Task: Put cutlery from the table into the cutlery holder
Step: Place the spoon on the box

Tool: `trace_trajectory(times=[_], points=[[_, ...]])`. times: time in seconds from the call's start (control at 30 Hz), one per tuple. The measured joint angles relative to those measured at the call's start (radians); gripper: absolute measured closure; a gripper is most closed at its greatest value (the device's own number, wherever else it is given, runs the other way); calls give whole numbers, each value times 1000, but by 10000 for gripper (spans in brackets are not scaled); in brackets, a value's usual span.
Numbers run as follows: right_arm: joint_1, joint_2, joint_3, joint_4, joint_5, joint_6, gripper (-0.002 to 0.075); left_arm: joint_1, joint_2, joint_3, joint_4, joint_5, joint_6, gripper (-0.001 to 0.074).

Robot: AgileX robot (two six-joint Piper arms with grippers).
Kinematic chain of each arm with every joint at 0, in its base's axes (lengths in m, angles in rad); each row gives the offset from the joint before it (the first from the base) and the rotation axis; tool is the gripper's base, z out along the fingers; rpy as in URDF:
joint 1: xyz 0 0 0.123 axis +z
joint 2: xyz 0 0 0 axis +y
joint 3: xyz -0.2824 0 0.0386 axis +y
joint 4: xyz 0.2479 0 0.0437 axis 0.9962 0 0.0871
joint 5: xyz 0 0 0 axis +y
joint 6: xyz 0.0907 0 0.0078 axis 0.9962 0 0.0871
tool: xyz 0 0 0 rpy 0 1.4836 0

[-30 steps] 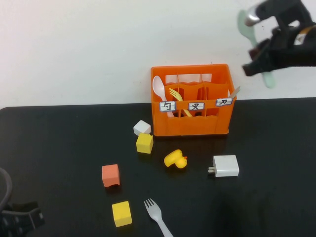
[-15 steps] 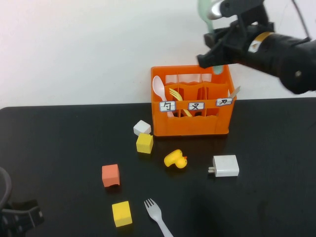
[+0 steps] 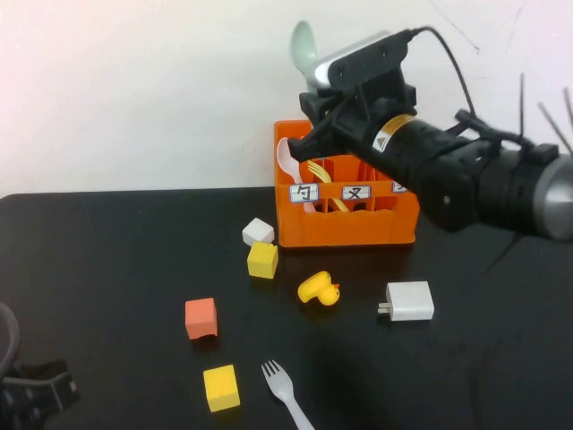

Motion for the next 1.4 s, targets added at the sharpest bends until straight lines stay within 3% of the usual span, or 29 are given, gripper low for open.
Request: trace_trajectory(times=[0.43,0.77,1.27,1.4], points=[[5,120,-23,-218,-185,215,585,0,0,0,0,0,2,736],[7,203,-140,-239,-148,219,585,0,0,0,0,0,4,736],[7,264,-148,-243,-137,105,585,0,0,0,0,4,4,736],[7,264,-148,-243,-137,89,546,0,0,0,0,4,4,736]])
